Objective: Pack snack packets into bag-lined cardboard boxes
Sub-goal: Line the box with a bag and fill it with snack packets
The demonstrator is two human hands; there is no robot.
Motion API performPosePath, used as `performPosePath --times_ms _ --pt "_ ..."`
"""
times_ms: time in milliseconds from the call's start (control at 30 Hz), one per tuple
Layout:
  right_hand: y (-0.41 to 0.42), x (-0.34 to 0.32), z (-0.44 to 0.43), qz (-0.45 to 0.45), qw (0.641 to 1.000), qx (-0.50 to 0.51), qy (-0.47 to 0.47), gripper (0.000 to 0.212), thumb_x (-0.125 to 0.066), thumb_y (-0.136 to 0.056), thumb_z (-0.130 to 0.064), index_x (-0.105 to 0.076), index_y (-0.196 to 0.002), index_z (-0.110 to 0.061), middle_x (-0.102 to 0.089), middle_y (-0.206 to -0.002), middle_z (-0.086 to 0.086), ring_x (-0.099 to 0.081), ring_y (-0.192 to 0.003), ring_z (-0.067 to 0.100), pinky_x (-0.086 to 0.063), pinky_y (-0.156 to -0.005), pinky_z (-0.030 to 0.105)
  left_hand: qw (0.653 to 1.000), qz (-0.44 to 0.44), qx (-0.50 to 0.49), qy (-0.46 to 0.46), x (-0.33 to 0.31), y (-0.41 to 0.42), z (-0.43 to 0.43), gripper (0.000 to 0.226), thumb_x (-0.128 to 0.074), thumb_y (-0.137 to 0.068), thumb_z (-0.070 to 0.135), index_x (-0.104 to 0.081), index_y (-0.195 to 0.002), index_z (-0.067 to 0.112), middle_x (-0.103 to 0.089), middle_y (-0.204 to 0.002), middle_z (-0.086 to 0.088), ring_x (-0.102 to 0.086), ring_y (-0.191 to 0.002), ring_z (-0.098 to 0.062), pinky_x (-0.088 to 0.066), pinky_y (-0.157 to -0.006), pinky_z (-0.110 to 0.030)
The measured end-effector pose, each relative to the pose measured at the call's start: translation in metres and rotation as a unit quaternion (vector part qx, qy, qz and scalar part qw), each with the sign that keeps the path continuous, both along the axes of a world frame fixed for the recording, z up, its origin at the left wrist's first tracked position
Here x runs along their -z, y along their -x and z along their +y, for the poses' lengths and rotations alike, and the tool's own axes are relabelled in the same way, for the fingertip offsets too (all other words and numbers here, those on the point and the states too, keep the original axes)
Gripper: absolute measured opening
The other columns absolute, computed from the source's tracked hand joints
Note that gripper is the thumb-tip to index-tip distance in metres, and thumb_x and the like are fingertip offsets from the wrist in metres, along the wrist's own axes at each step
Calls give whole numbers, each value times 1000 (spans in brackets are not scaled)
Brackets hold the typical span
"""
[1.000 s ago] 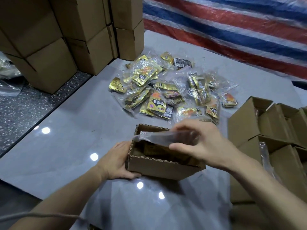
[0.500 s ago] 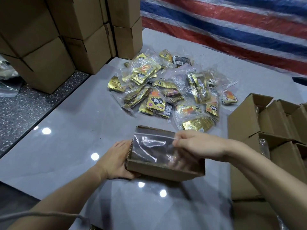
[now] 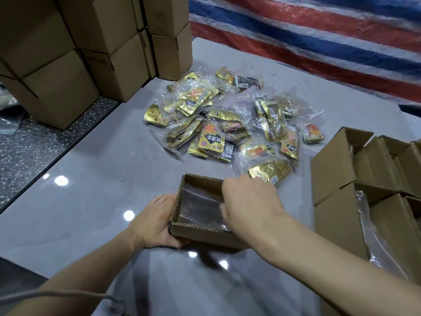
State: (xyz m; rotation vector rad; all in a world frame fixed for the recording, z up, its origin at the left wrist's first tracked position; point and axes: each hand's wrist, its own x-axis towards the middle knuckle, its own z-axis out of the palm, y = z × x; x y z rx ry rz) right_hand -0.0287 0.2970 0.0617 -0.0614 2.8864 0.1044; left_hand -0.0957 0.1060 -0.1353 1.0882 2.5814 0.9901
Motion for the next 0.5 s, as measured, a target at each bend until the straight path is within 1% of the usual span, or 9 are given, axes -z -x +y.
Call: performPosePath --times_ms 67,100,167,200,267,333,400,433,500 --pt "6 -1 -9 -2 998 -3 67 24 -57 -95 -28 -48 -75 -18 -60 -92 11 -63 -97 38 -33 -65 33 1000 -5 2 -3 -1 1 1 81 -83 -51 60 -60 -120 25 -47 -115 30 -39 -109 12 -27 -100 -11" --pt "12 4 -11 -43 992 2 118 21 -52 -97 -31 -55 -82 -17 -64 -100 16 -62 -101 38 -37 -69 34 1000 -9 4 -5 -3 1 2 77 -83 -51 58 -61 -116 24 -49 -112 27 -42 -106 9 -29 -97 -13" --pt "23 18 -11 -201 962 8 187 29 -39 -103 -38 -62 -102 -21 -63 -122 15 -58 -114 34 -43 -86 33 1000 -17 8 -14 -8 1 3 70 -82 -51 56 -63 -109 21 -53 -106 22 -48 -103 1 -32 -93 -14" --pt "25 25 -11 -277 940 16 196 37 -34 -105 -41 -63 -111 -20 -61 -128 14 -56 -117 33 -44 -96 35 1000 -21 7 -22 -10 0 3 70 -80 -50 58 -64 -107 20 -55 -106 19 -50 -102 -3 -33 -93 -16" --pt "26 36 -10 -342 916 41 205 49 -30 -105 -47 -64 -119 -14 -61 -128 13 -57 -115 31 -43 -105 40 998 -49 6 -36 -14 0 3 72 -78 -49 58 -63 -108 21 -61 -108 13 -56 -105 -9 -38 -95 -22" --pt "28 33 -3 -316 925 18 212 49 -34 -103 -51 -67 -107 -14 -66 -112 7 -61 -102 25 -48 -96 36 998 -42 17 -34 -17 -1 4 67 -79 -50 57 -61 -106 25 -60 -108 15 -57 -106 -10 -36 -98 -19" --pt "33 15 14 -241 935 -10 259 45 -46 -99 -49 -69 -88 -12 -71 -82 -2 -66 -77 14 -51 -72 28 998 1 14 -55 -20 -3 6 70 -70 -51 62 -63 -106 20 -57 -106 15 -52 -101 -5 -27 -99 -4" --pt "37 1 27 -198 925 6 324 43 -52 -97 -47 -71 -81 -11 -71 -72 -2 -66 -66 11 -51 -62 26 998 20 12 -63 -23 -5 7 73 -64 -51 64 -61 -108 18 -56 -104 13 -50 -98 -4 -23 -99 1" --pt "49 -21 60 -81 867 84 484 41 -60 -96 -40 -70 -68 -13 -72 -66 3 -66 -55 14 -50 -49 24 997 31 5 -73 -27 -8 8 75 -58 -49 64 -51 -111 23 -53 -99 10 -48 -92 -5 -21 -95 5"
